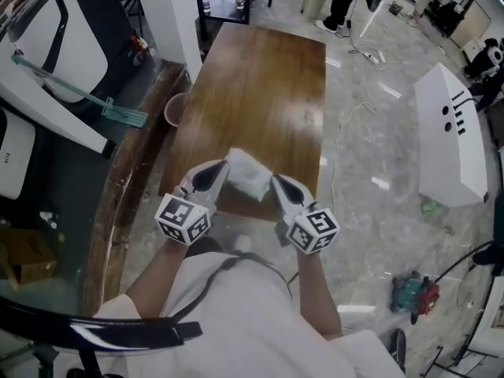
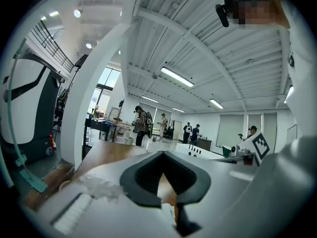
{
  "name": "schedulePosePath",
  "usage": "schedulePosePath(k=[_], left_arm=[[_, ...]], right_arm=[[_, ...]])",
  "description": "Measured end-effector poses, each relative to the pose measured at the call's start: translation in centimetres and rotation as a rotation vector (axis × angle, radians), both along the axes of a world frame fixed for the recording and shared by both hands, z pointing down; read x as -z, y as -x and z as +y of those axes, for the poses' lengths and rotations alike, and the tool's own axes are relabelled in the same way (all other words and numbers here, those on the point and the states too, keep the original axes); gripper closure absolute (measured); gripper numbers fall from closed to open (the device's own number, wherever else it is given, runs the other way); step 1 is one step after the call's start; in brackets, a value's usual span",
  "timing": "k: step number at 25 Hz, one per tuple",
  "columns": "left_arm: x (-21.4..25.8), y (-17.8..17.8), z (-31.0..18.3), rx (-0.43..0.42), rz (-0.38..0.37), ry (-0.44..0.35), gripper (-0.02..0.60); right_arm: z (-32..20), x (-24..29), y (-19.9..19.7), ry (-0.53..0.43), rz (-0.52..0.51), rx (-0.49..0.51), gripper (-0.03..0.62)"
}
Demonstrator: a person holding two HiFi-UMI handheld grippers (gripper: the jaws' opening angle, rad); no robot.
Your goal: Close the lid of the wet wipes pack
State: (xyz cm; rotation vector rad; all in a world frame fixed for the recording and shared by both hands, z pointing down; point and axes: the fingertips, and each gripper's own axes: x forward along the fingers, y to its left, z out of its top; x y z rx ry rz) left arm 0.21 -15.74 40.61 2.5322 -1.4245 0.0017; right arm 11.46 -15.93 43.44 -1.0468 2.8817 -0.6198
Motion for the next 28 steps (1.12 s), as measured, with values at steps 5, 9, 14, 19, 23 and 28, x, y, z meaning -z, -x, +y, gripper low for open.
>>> schedulePosePath(k=[5, 9, 14, 19, 23, 28], left_arm=[[-0.5, 1.0, -1.1, 0.005, -0.01, 0.011, 0.58], [-1.0, 2.2, -1.8, -0.004, -0.006, 0.029, 0.58], [-1.4, 4.5, -2.9, -0.032, -0.002, 0.047, 0.58], [-1.9, 7.0, -4.1, -0.081, 0.024, 0.08, 0.58], [-3.7, 8.2, -5.0, -0.137, -0.003, 0.102, 0.58], [-6.4, 7.5, -5.9, -0.205, 0.002, 0.157, 0.58]], right_arm=[[-1.8, -0.3, 1.1, 0.006, -0.012, 0.016, 0.585], [-2.8, -0.7, 2.1, 0.015, -0.006, 0.014, 0.585], [-3.9, -0.9, 3.5, 0.027, -0.003, -0.026, 0.585], [-4.9, -1.8, 5.5, 0.035, 0.039, -0.079, 0.585], [-5.7, -3.9, 6.1, 0.028, 0.121, -0.137, 0.585], [-5.9, -7.1, 5.2, 0.049, 0.22, -0.181, 0.585]])
